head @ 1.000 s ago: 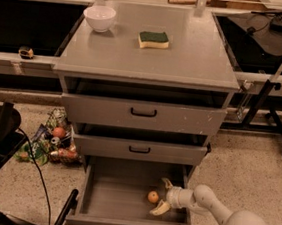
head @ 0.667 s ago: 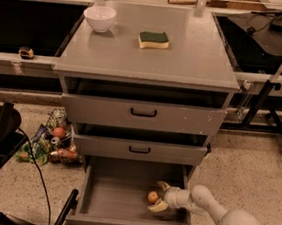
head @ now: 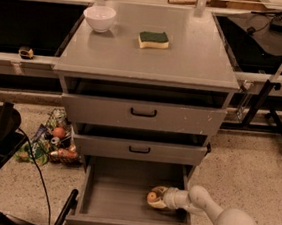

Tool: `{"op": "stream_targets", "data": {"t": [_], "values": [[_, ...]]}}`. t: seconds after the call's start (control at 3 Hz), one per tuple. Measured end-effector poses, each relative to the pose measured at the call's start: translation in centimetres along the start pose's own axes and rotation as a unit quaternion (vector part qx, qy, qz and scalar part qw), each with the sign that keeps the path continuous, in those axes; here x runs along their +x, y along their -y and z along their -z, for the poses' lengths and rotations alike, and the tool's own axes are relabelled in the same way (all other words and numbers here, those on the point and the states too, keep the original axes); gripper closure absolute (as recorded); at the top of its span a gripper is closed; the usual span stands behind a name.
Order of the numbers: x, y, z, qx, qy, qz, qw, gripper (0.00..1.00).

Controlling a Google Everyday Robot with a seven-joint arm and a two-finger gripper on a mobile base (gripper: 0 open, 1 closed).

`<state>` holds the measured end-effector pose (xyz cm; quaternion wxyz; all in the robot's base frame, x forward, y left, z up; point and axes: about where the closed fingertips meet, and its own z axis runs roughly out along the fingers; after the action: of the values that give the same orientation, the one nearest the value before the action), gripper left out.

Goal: Pick orange from bottom drawer and place on counter

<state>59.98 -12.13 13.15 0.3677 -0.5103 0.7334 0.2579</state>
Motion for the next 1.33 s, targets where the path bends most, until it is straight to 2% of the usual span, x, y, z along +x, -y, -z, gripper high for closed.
{"op": "stream_targets", "data": {"t": [0.33, 0.67, 1.0, 1.33], "values": [[0.0, 0.0, 0.0, 0.000, 0.000, 0.000, 1.0000, 0.88], [-2.1, 0.2, 2.6, -0.012, 0.030, 0.030, 0.9990, 1.00], [-5.9, 0.4, 7.3, -0.043, 0.066, 0.084, 0.9934, 1.00], [-6.5, -0.4, 7.4, -0.061, 0.074, 0.088, 0.9914, 1.00]]}}
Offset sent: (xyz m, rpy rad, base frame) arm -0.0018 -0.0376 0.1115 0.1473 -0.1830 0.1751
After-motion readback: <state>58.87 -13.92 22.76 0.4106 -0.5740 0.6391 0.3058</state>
